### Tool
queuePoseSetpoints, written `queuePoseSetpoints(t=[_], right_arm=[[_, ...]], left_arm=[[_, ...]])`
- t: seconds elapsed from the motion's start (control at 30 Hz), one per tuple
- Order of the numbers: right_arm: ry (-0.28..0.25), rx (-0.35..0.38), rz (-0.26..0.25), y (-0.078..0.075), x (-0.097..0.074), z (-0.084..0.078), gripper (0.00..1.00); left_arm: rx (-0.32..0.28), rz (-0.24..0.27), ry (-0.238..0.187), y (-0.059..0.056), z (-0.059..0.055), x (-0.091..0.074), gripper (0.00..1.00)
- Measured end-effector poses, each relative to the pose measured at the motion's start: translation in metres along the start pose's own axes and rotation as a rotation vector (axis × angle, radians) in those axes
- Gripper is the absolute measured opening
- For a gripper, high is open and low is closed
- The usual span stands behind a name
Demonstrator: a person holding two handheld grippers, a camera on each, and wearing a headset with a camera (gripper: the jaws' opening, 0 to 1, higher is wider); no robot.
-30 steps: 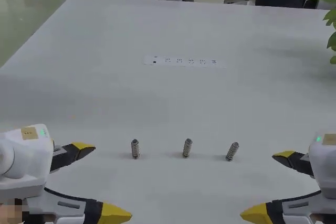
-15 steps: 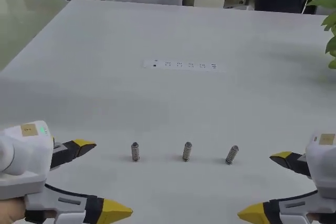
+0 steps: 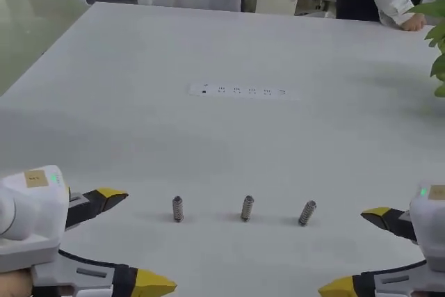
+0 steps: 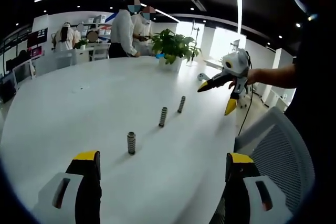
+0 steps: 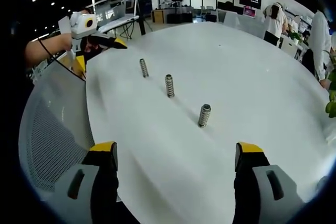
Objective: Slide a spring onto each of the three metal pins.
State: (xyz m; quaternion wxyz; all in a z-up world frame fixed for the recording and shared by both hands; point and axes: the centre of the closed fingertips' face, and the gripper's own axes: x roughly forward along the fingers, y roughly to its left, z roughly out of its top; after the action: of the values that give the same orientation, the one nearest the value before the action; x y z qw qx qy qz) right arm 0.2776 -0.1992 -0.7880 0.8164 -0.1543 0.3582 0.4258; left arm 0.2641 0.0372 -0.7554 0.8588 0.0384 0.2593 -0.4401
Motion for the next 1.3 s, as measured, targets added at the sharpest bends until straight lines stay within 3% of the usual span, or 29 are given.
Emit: queuePoseSetpoints(t=[0.67, 1.3], right_arm=[[0.002, -0.014, 0.005, -0.0001, 0.0035, 0.0027, 0.93], [-0.024, -0.002, -0.007, -0.0012, 0.0012, 0.0061, 0.94]], left_arm=[[-0.001, 0.016, 0.001, 0.0024, -0.0045, -0.0034, 0.96], [0.010, 0.036, -0.028, 0.0027, 0.0008, -0.0071, 0.97]])
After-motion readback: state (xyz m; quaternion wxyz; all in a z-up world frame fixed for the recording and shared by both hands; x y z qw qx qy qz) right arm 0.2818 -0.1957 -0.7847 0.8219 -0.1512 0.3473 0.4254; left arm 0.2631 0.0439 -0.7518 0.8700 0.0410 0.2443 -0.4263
